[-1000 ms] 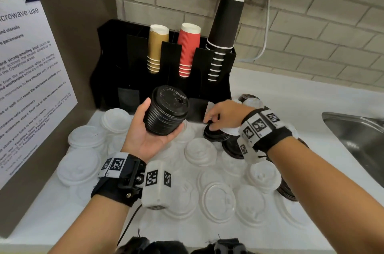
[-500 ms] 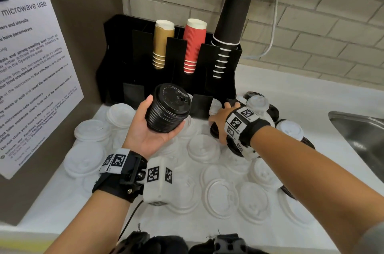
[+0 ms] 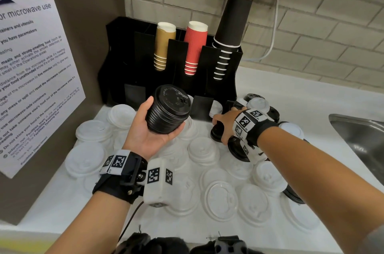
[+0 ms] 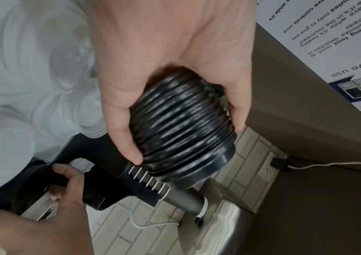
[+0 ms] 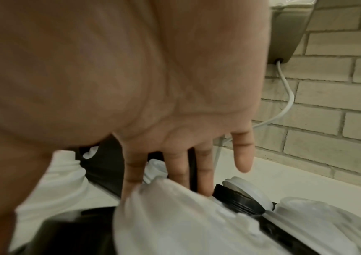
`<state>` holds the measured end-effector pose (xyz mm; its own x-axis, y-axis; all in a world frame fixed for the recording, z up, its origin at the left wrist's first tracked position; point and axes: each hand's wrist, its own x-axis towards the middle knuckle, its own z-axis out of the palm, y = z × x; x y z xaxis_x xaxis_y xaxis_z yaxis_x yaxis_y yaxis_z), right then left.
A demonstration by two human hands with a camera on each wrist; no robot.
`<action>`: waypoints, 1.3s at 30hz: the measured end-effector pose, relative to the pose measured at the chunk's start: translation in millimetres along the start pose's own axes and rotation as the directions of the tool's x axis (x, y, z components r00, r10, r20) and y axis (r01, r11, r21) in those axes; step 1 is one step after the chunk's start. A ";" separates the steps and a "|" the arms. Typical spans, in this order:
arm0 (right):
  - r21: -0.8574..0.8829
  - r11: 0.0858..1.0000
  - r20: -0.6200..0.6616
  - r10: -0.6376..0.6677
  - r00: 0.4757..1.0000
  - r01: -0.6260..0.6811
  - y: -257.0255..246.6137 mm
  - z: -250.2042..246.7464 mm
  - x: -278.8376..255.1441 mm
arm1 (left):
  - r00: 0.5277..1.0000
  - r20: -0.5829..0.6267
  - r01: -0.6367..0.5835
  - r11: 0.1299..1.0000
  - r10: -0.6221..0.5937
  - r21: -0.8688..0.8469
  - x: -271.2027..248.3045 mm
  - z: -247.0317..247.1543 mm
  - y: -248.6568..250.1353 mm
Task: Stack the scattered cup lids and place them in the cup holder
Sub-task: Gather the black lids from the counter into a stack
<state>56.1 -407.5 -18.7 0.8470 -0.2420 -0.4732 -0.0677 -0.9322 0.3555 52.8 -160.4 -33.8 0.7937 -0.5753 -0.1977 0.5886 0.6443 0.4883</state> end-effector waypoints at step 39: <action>0.707 0.169 -0.705 0.092 0.703 0.687 -38.6 -3.5 -99.0 | 0.993 0.082 0.071 0.993 -0.080 0.099 25.1 9.5 -44.0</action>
<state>-23.3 -346.6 17.3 0.9611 -0.0664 0.2681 0.1975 -0.5136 -0.8350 45.4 -207.9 -52.1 0.7290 -0.6642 -0.1655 0.6258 0.5487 0.5544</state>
